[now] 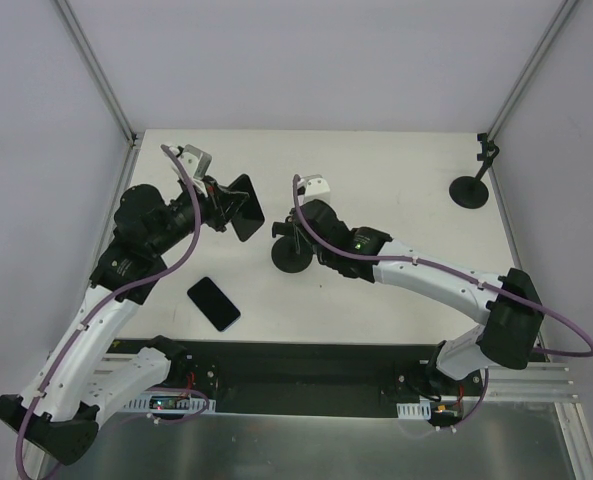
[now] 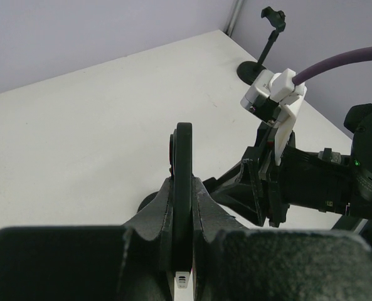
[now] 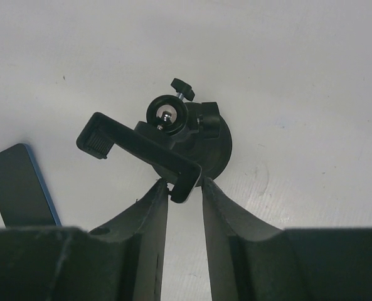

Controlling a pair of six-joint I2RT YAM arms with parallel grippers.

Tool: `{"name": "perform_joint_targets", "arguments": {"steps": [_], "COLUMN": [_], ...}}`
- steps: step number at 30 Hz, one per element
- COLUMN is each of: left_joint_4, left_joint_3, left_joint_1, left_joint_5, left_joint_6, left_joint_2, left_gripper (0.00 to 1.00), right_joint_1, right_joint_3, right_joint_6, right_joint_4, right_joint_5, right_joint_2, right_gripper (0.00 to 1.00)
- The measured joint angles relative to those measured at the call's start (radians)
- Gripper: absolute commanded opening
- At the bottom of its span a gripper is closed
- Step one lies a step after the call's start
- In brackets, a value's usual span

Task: Place the phone on the phone stand

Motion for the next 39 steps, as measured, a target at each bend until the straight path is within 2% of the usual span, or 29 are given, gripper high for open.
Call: {"name": "perform_joint_targets", "arguments": {"steps": [6, 9, 10, 12, 21, 26, 31, 36, 39], "left_joint_4": [0.0, 0.0, 0.001, 0.0, 0.053, 0.158, 0.253, 0.291, 0.314], "left_joint_3": [0.0, 0.0, 0.0, 0.0, -0.002, -0.035, -0.107, -0.142, -0.157], "left_joint_1": [0.006, 0.006, 0.006, 0.006, 0.006, 0.006, 0.006, -0.009, -0.055], "left_joint_5": [0.05, 0.063, 0.071, 0.1, 0.327, 0.465, 0.546, 0.645, 0.692], "left_joint_6": [0.002, 0.003, 0.004, 0.006, 0.015, 0.01, 0.014, 0.068, 0.129], "left_joint_2": [0.018, 0.02, 0.021, 0.027, 0.092, 0.115, 0.119, 0.138, 0.162], "left_gripper": [0.0, 0.0, 0.0, 0.0, 0.0, 0.0, 0.0, 0.0, 0.0], "right_joint_1": [0.0, -0.001, -0.003, -0.008, -0.05, -0.112, -0.174, -0.222, -0.241], "right_joint_3": [0.005, 0.005, 0.005, 0.005, -0.037, -0.083, -0.101, -0.159, -0.182], "right_joint_6": [-0.017, -0.028, -0.034, -0.049, -0.155, -0.252, -0.334, -0.379, -0.396], "right_joint_4": [0.0, 0.0, 0.0, 0.0, 0.081, 0.154, 0.209, 0.332, 0.384], "right_joint_5": [0.0, 0.0, 0.0, 0.003, -0.079, -0.228, -0.399, -0.567, -0.665], "right_joint_2": [0.003, 0.003, 0.003, 0.003, -0.014, -0.043, -0.043, -0.043, -0.041], "right_gripper": [0.25, 0.17, 0.08, 0.01, 0.01, 0.01, 0.01, 0.01, 0.01]}}
